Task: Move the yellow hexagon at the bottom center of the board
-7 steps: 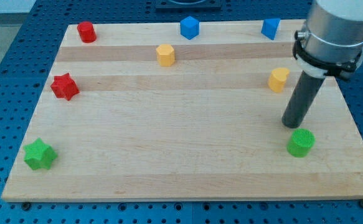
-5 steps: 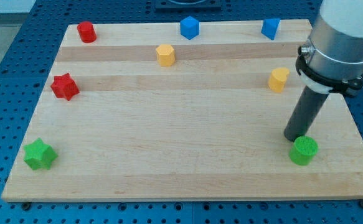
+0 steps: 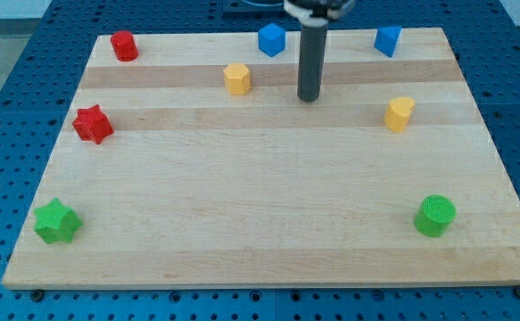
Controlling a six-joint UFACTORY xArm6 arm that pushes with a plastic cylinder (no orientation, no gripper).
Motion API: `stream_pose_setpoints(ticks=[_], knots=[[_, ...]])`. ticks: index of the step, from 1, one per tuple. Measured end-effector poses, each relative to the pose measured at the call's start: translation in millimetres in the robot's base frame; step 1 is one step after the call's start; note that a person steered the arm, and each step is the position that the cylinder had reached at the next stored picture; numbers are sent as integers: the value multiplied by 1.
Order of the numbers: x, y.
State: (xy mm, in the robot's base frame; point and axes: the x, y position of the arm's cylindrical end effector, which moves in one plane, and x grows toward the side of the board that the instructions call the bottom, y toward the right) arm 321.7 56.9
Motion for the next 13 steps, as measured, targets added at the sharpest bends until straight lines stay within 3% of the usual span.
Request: stream_pose_setpoints(ticks=[1, 2, 4, 6, 7, 9, 11, 13], knots=[[-35, -29], [-36, -81], [12, -107], [-32, -133], [-2, -150], [94, -95], [65, -95], [171, -86]])
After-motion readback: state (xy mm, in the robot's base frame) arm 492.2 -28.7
